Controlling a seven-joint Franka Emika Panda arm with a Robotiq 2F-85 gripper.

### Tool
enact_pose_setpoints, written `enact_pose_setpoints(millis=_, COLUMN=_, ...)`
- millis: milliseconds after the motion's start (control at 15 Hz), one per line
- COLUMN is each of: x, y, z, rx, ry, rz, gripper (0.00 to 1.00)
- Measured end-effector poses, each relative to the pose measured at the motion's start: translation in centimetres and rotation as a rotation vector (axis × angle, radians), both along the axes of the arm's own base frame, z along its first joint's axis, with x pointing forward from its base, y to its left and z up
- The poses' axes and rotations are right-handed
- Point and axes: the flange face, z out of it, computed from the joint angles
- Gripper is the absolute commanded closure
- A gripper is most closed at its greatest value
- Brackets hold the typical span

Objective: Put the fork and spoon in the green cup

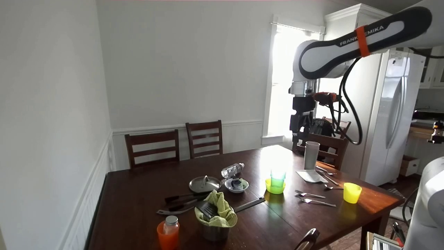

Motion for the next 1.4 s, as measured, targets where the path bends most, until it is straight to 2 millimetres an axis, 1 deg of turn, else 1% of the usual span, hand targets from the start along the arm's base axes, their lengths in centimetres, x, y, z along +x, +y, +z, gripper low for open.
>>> enact_pose_setpoints(millis=200, x=-0.8, y=-5.5, z=-1.3, rx=-0.057, ry=-0.049, rz=-0.148, gripper=0.0)
enact_pose_setpoints(millis=400, x=-2.2, y=-10.2, z=-3.6, rx=-0.094, ry=-0.062, rz=-0.31, gripper=0.0)
enact_pose_setpoints(millis=533, x=-3.4, y=-12.7, z=-5.6, rx=-0.108, ry=-0.061, rz=-0.421, gripper=0.0)
enact_pose_setpoints(millis=733, x=-5.0, y=-15.5, z=-8.9, rx=-0.12, ry=-0.063, rz=-0.58, gripper=0.0)
enact_pose_setpoints(millis=800, x=-5.4, y=-16.0, z=-9.9, rx=-0.121, ry=-0.059, rz=-0.609, gripper=0.0)
enact_pose_setpoints(millis=933, x=-5.5, y=-16.5, z=-10.8, rx=-0.121, ry=-0.053, rz=-0.63, gripper=0.0)
enact_pose_setpoints(millis=1400, x=-5.4, y=-16.4, z=-10.9, rx=-0.122, ry=-0.053, rz=-0.639, gripper=0.0)
